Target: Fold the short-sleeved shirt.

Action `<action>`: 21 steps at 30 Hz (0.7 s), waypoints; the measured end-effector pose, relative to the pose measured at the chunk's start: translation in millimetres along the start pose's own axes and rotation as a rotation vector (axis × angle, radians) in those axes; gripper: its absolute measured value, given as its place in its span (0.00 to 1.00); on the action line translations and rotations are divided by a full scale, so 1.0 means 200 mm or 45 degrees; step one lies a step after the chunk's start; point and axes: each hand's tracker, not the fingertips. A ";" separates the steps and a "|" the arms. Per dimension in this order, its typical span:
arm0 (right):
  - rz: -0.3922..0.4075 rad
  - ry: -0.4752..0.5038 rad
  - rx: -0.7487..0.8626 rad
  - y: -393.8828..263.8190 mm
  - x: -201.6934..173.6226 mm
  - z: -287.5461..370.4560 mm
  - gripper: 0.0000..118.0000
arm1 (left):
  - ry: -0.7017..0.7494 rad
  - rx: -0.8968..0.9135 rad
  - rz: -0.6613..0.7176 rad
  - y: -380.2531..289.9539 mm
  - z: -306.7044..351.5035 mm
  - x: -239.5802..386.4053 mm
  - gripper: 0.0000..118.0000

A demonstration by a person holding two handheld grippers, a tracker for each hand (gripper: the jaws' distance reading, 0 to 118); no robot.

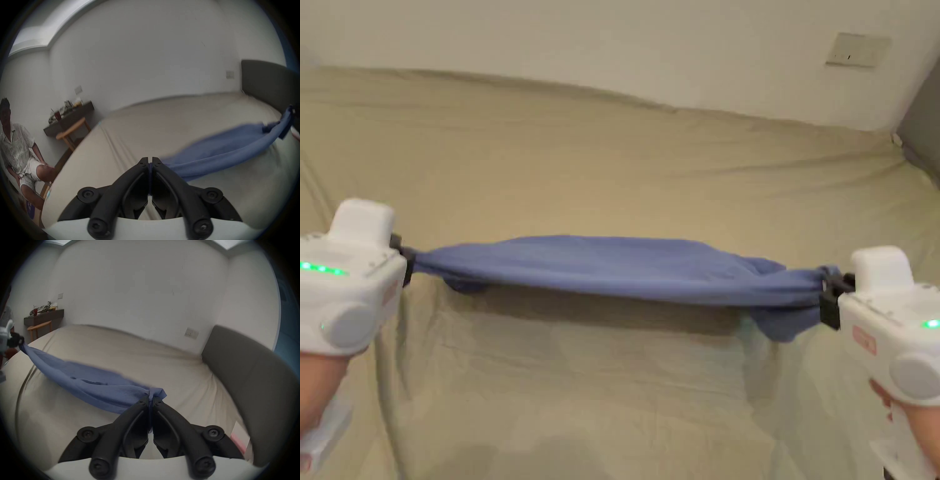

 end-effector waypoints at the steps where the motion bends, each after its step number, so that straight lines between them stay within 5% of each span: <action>1: 0.001 0.021 -0.038 -0.10 -0.03 0.07 0.01 | -0.002 -0.019 -0.028 -0.14 0.06 0.01 0.00; 7: 0.007 0.115 -0.364 -0.67 -0.07 0.24 0.01 | -0.084 -0.305 -0.182 -0.70 0.45 0.08 0.00; 10: -0.139 0.168 -0.496 -0.87 -0.03 0.30 0.01 | -0.133 -0.381 -0.228 -0.86 0.58 0.09 0.00; 21: -0.198 0.213 -0.708 -1.06 -0.14 0.70 0.01 | -0.184 -0.524 -0.378 -1.01 0.91 0.00 0.00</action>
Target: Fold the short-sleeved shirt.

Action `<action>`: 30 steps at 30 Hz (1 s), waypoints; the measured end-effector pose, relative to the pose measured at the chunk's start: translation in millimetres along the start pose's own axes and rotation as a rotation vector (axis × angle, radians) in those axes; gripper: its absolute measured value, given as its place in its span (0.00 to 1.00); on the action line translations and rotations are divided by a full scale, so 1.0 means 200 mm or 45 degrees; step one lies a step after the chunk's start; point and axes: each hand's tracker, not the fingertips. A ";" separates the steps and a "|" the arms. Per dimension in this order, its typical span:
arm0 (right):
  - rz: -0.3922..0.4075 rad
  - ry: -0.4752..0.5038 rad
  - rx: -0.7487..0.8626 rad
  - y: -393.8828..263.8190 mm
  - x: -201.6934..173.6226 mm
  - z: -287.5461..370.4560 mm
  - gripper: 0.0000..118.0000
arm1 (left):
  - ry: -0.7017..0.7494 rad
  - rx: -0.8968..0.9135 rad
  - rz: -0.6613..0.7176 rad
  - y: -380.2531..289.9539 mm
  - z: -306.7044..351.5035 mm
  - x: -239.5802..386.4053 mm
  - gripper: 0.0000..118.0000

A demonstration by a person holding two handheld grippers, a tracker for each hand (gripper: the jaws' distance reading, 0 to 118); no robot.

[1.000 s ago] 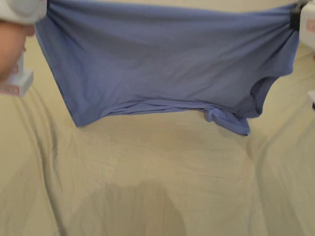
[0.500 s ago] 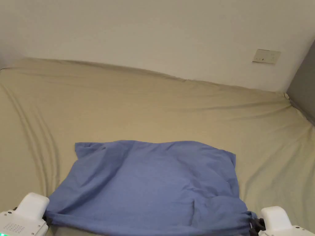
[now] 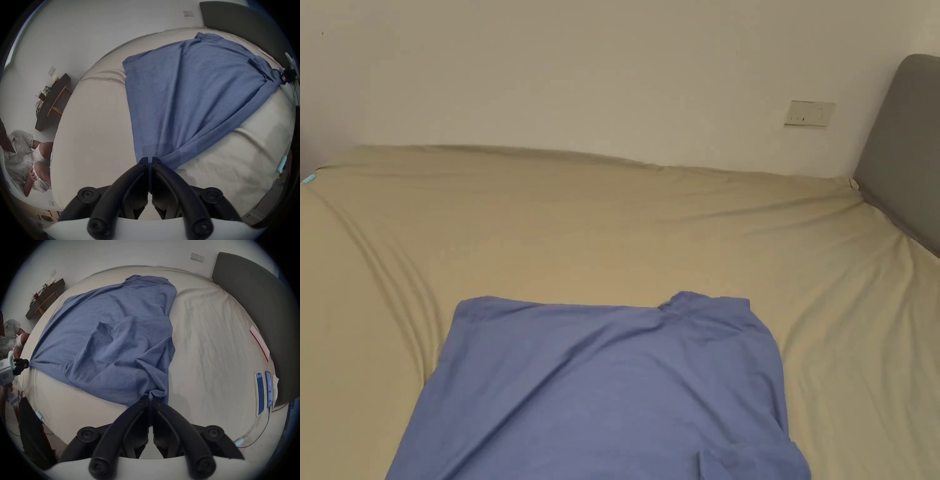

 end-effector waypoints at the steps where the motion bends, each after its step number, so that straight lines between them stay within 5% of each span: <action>1: 0.010 0.002 -0.017 -0.02 -0.01 0.02 0.01 | -0.010 -0.020 -0.019 -0.01 0.01 0.01 0.00; 10: 0.029 0.017 -0.213 -0.21 -0.02 0.05 0.01 | -0.048 -0.111 -0.042 -0.14 -0.02 0.03 0.00; 15: 0.025 -0.014 -0.127 -0.22 -0.05 -0.02 0.03 | -0.025 -0.102 -0.030 -0.16 -0.07 0.03 0.01; 17: 0.050 -0.098 -0.075 -0.20 -0.08 0.02 0.28 | -0.036 -0.075 0.104 -0.14 -0.02 -0.02 0.09; 18: 0.049 -0.148 -0.052 -0.18 -0.07 0.05 0.54 | -0.040 -0.058 0.168 -0.13 -0.02 -0.03 0.22; 19: 0.037 -0.161 0.010 -0.16 -0.08 0.08 0.89 | -0.050 -0.011 0.251 -0.11 0.02 -0.06 0.51; 20: 0.006 -0.151 0.127 -0.12 -0.08 0.17 0.98 | -0.051 0.074 0.331 -0.07 0.08 -0.09 0.73; 21: -0.022 -0.150 0.219 -0.09 -0.09 0.23 0.97 | -0.034 0.157 0.390 -0.03 0.14 -0.11 0.86; 22: -0.042 -0.148 0.304 -0.03 -0.14 0.34 0.95 | -0.009 0.268 0.445 0.04 0.27 -0.11 0.88; 27: 0.034 -0.209 0.788 0.16 -0.36 0.74 0.95 | 0.171 0.840 0.576 0.26 0.66 -0.09 0.88; 30: 0.102 -0.277 1.012 0.22 -0.51 0.93 0.93 | 0.240 0.977 0.551 0.39 0.87 -0.01 0.87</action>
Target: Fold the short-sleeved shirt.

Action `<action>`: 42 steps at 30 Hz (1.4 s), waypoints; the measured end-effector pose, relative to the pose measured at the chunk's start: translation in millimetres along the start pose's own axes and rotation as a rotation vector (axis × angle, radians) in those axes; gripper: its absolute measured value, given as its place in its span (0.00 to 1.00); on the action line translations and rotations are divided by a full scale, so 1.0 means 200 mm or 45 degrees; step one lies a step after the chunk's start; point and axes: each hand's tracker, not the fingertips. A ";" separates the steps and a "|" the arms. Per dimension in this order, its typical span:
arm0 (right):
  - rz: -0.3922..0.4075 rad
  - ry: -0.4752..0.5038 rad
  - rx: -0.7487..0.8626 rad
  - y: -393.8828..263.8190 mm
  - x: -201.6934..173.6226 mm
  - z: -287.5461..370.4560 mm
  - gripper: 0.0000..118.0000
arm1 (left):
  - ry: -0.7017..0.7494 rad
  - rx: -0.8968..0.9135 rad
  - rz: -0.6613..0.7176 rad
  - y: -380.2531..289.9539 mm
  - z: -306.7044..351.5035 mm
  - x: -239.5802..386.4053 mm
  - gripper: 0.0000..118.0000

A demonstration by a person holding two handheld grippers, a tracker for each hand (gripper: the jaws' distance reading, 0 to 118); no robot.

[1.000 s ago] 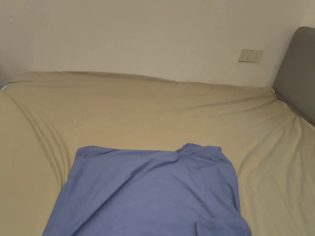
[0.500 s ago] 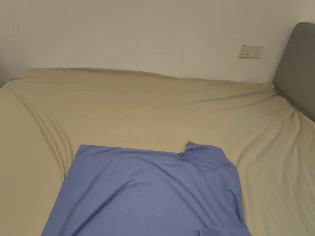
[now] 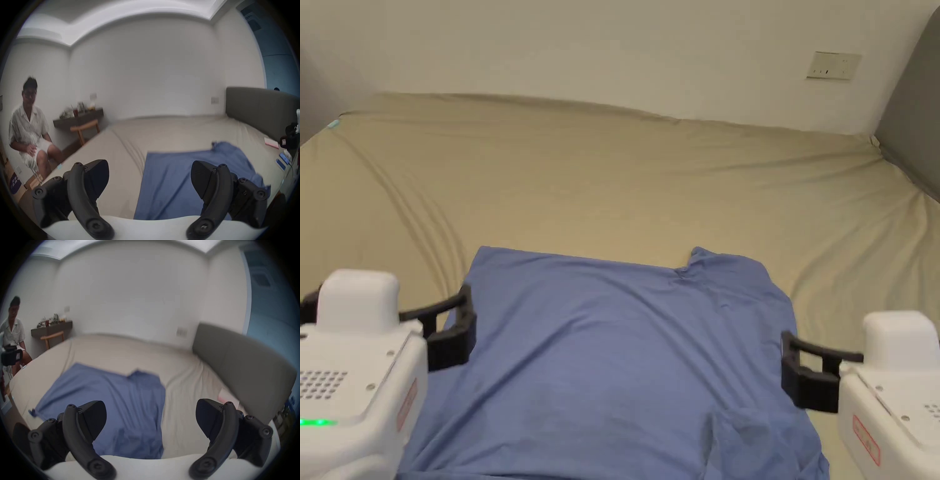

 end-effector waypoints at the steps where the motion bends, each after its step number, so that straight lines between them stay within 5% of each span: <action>1: 0.012 -0.001 0.053 0.06 -0.03 0.03 0.86 | -0.017 0.049 0.007 0.05 0.03 0.03 0.85; 3: 0.011 0.014 0.130 0.16 -0.10 0.10 0.56 | -0.045 0.137 0.025 0.13 0.09 0.10 0.70; 5: 0.032 0.035 0.200 0.23 -0.15 0.12 0.18 | -0.021 0.187 -0.043 0.18 0.12 0.19 0.32; 7: 0.071 0.017 0.241 0.26 -0.21 0.15 0.00 | -0.010 0.203 -0.080 0.20 0.15 0.25 0.10; 10: 0.075 0.028 0.252 0.28 -0.24 0.17 0.00 | -0.040 0.207 -0.060 0.22 0.18 0.29 0.01; 17: 0.083 0.045 0.235 0.25 -0.28 0.14 0.00 | -0.062 0.179 -0.093 0.21 0.19 0.30 0.00; 22: 0.089 0.062 0.198 0.21 -0.25 0.12 0.00 | -0.139 -0.059 -0.080 0.06 0.12 0.19 0.00; 27: 0.075 0.055 0.148 0.16 -0.20 0.08 0.00 | 0.000 -0.461 -0.065 -0.37 0.00 -0.04 0.00; 29: 0.070 0.052 0.120 0.13 -0.18 0.07 0.00 | 0.051 -0.611 -0.040 -0.55 -0.04 -0.16 0.15; 30: 0.073 0.047 0.105 0.11 -0.17 0.06 0.00 | 0.050 -0.706 -0.029 -0.64 -0.07 -0.21 0.35; 31: 0.078 0.043 0.088 0.10 -0.16 0.04 0.00 | 0.061 -0.817 -0.007 -0.72 -0.10 -0.25 0.70; 32: 0.082 0.040 0.073 0.08 -0.16 0.04 0.00 | 0.054 -0.917 0.026 -0.81 -0.13 -0.29 0.91; 42: 0.096 -0.030 -0.063 -0.01 -0.08 -0.01 0.00 | 0.055 -1.059 0.007 -1.11 -0.35 -0.33 0.94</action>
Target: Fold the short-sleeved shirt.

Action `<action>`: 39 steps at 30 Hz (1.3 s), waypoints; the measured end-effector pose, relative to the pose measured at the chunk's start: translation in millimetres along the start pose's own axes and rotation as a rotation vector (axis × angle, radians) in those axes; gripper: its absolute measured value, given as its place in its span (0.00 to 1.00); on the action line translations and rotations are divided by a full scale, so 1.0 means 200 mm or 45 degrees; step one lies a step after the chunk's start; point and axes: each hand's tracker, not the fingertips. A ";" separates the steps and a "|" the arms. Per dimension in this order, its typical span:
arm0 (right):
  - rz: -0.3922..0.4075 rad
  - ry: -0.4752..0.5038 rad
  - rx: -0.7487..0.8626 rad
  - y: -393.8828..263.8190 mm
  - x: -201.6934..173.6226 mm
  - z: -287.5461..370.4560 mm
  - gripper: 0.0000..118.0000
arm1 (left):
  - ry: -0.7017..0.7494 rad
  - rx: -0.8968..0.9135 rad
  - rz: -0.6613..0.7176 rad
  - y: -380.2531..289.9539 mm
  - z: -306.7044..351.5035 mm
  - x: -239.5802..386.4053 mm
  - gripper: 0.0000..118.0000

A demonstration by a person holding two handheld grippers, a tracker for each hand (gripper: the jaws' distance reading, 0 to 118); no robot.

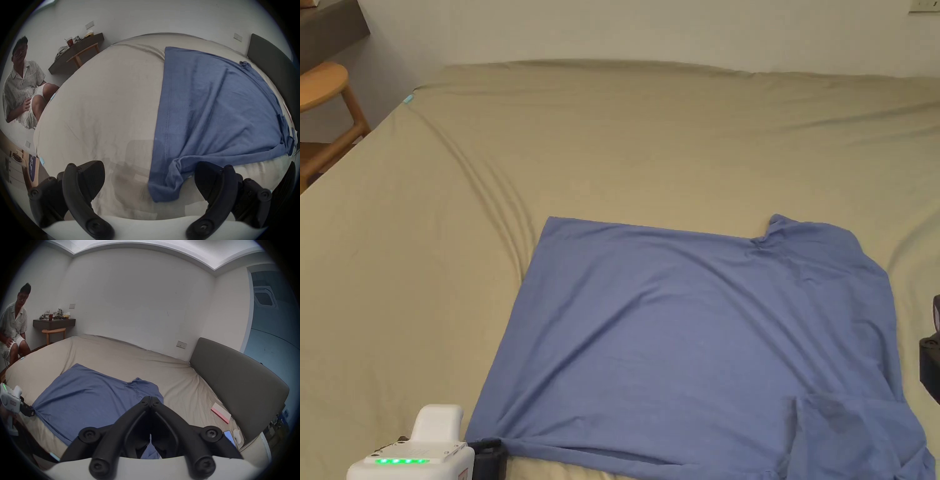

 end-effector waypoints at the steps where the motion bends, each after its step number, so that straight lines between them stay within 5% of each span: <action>1: -0.007 -0.006 -0.009 0.00 0.01 0.00 0.00 | -0.013 -0.001 -0.019 0.01 0.00 0.01 0.86; 6: -0.002 -0.038 -0.039 -0.01 0.05 -0.01 0.00 | -0.119 0.033 -0.164 0.03 0.09 0.15 0.16; 9: -0.089 0.019 -0.107 -0.05 0.10 -0.03 0.00 | -0.104 0.056 -0.153 0.04 0.12 0.13 0.07; 14: -0.080 0.009 -0.352 -0.33 0.18 -0.14 0.03 | -0.109 0.239 -0.111 0.08 0.34 0.11 0.05; 15: -0.114 0.006 -0.401 -0.41 0.20 -0.16 0.18 | -0.120 0.267 -0.095 0.08 0.39 0.11 0.05; 17: -0.182 0.066 -0.605 -0.60 0.22 -0.22 0.83 | -0.138 0.283 -0.056 0.10 0.45 0.11 0.05; 18: -0.204 0.114 -0.697 -0.70 0.22 -0.23 0.98 | -0.139 0.287 -0.048 0.10 0.47 0.11 0.05; 23: -0.144 0.151 -0.923 -1.01 0.14 -0.25 0.93 | -0.097 0.270 -0.095 0.07 0.44 0.14 0.05; 30: -0.279 0.175 -0.914 -1.00 0.11 -0.34 0.83 | -0.078 0.191 -0.101 0.03 0.37 0.13 0.05; 34: -0.362 0.330 -0.924 -1.04 0.14 -0.39 0.12 | -0.074 0.160 -0.106 0.02 0.34 0.14 0.05; 36: -0.259 0.327 -0.919 -1.02 0.14 -0.38 0.08 | -0.076 0.142 -0.111 0.02 0.34 0.15 0.05; 39: -0.316 0.305 -0.791 -1.00 0.19 -0.30 0.07 | -0.090 0.137 -0.096 0.00 0.34 0.13 0.05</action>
